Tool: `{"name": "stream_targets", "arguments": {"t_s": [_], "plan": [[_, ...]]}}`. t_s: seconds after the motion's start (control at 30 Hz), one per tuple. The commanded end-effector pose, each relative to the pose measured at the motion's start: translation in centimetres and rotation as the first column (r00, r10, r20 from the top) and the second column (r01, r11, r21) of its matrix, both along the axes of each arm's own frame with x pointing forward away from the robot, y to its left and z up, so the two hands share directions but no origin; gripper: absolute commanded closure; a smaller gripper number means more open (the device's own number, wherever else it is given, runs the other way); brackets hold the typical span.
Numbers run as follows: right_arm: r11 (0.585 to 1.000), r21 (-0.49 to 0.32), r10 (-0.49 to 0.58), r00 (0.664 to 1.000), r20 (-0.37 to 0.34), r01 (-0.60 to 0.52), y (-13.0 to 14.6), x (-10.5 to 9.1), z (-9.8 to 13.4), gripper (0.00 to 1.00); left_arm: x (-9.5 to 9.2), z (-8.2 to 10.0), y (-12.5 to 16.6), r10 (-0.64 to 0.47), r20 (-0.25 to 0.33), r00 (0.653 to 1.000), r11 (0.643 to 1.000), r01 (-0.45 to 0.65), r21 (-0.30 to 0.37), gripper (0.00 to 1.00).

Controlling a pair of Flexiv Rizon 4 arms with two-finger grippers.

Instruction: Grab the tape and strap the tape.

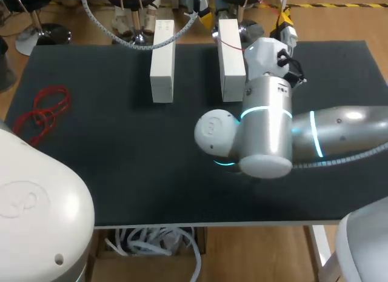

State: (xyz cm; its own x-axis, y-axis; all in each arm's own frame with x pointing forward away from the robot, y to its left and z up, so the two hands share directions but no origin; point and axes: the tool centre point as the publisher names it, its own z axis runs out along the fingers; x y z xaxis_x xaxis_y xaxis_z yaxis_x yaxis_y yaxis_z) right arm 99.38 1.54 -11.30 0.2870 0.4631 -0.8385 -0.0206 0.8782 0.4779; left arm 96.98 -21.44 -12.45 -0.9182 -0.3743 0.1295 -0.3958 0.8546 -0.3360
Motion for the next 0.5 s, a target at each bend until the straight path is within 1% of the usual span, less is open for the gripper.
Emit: {"name": "stream_targets", "arguments": {"t_s": [0.03,0.1,0.17,0.37,0.5], "plan": [[0.988,-0.059,-0.146,0.988,-0.050,0.143,1.1,0.7,0.5,1.00,0.0,0.1,0.0,0.002,-0.001,1.000,1.000,-0.002,0.004,1.00],[0.989,-0.070,-0.130,0.991,-0.035,0.127,1.1,1.0,0.7,1.00,0.0,0.1,0.0,0.002,-0.001,1.000,1.000,-0.002,0.004,1.00],[0.989,-0.104,-0.110,0.993,-0.035,0.106,1.0,1.4,1.1,1.00,0.0,0.1,0.0,0.002,-0.001,1.000,1.000,-0.002,0.004,1.00],[0.988,-0.150,-0.041,0.999,-0.006,0.039,-0.1,1.9,1.9,1.00,0.0,0.1,0.0,0.002,-0.001,1.000,1.000,-0.002,0.004,1.00],[0.982,-0.184,0.040,0.999,-0.008,-0.041,-0.9,2.2,2.0,1.00,0.0,0.1,0.0,0.002,-0.001,1.000,1.000,-0.002,0.004,1.00]]}}
